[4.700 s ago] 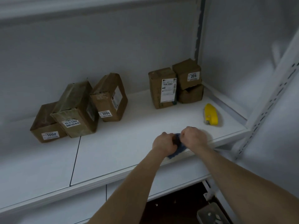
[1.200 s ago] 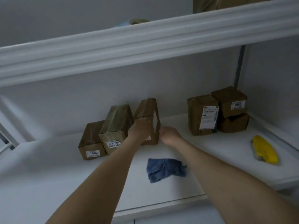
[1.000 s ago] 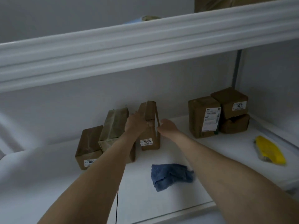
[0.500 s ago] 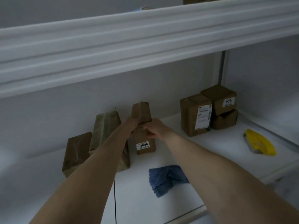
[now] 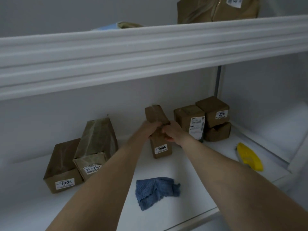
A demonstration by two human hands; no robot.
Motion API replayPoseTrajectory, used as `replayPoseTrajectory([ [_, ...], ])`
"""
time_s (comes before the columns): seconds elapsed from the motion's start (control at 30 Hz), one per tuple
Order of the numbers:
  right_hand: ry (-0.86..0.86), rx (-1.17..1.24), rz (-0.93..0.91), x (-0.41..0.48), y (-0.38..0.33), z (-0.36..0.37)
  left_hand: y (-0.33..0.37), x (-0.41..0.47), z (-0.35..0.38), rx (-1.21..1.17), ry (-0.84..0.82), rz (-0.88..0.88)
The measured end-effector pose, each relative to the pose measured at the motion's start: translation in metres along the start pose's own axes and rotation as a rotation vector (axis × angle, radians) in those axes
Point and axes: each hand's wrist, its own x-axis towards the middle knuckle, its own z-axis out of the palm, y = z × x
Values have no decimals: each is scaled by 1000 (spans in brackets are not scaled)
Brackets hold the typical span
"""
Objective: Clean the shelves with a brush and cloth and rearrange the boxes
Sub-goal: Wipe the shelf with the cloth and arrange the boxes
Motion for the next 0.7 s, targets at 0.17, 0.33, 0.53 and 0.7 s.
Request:
replayPoseTrajectory([
  [0.17, 24, 2, 36, 1, 10, -16, -5, -1, 19, -16, -22, -11],
  [0.33, 50, -52, 25, 3, 16, -21, -6, 2, 26, -20, -30, -8],
  [0.53, 110, -103, -38, 3, 15, -25, -5, 1, 30, -28, -34, 13],
  [0.7, 198, -163, 44, -5, 23, -29, -8, -16, 23, -2, -52, 57],
])
